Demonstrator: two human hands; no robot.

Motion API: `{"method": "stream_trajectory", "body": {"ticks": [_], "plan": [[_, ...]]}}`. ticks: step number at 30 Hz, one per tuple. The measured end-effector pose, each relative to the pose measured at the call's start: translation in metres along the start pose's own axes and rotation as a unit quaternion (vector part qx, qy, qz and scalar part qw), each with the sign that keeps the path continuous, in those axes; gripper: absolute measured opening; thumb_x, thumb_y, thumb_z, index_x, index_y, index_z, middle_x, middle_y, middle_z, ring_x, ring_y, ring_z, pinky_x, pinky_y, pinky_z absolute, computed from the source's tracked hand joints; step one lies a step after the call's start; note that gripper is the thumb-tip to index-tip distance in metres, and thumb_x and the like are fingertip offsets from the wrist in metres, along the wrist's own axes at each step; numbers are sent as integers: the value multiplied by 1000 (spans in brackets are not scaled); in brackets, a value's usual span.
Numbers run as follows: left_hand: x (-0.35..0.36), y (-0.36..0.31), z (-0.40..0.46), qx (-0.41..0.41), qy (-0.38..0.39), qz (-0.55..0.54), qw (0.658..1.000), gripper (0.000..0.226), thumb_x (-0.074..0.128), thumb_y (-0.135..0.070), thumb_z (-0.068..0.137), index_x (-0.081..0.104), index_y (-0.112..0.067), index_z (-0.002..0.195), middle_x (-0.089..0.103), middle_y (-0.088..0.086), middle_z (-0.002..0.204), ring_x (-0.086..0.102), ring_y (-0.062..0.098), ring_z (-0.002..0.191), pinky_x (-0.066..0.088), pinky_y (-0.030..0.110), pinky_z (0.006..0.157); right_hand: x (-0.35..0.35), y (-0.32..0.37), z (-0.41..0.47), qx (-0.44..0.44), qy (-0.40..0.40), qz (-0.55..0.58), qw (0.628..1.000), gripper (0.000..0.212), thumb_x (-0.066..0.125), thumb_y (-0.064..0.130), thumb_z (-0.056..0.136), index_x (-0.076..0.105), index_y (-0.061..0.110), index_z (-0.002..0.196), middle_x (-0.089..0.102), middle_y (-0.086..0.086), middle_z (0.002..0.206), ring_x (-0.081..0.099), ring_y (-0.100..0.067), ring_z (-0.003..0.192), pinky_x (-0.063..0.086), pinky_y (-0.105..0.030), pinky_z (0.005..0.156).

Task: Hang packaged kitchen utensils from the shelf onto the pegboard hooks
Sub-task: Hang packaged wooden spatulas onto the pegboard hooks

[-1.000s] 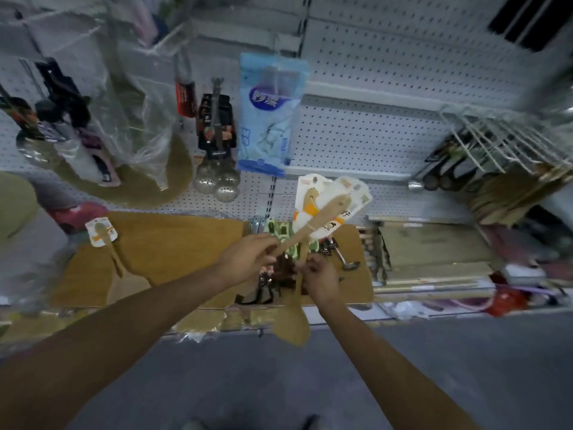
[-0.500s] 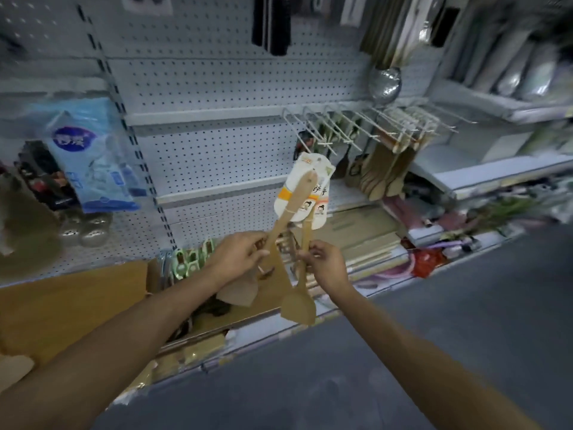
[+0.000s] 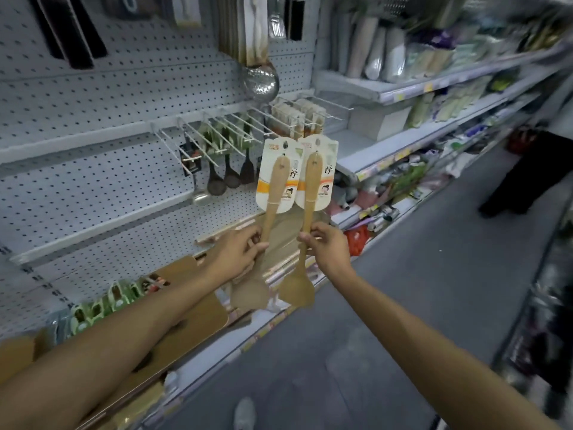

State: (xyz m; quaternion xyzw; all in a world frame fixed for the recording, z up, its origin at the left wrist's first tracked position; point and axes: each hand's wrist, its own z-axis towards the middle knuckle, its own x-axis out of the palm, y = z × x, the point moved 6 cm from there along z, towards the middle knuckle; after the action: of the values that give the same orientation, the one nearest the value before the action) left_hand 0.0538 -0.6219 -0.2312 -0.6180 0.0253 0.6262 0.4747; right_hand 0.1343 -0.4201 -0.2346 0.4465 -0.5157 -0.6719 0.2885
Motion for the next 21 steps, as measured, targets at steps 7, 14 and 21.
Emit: {"method": "stream_trajectory", "body": {"ticks": [7,14,21], "plan": [[43,-14,87,3,-8,-71,997,13,70,-35,91,66,-25,97,71,-12,84,70,7,68,57,39,73,-59,-26,58,9,-42,21,999,5,71,15,86,70,12,83,70,-15,82,72,-24,74,61,-46,72],[80,-16,186,16,6,-90,996,9,70,-32,90,67,-25,95,71,-14,86,68,7,66,57,38,72,-98,-56,142,3,-73,10,997,7,70,13,88,68,7,84,71,-15,77,71,-23,71,60,-35,64],[105,-4,267,11,33,-100,994,11,70,-34,90,63,-25,87,70,-8,82,68,10,65,56,44,64,-124,-85,221,30,-47,-28,998,9,69,22,86,70,24,78,71,-3,74,72,-29,70,59,-53,68]]}}
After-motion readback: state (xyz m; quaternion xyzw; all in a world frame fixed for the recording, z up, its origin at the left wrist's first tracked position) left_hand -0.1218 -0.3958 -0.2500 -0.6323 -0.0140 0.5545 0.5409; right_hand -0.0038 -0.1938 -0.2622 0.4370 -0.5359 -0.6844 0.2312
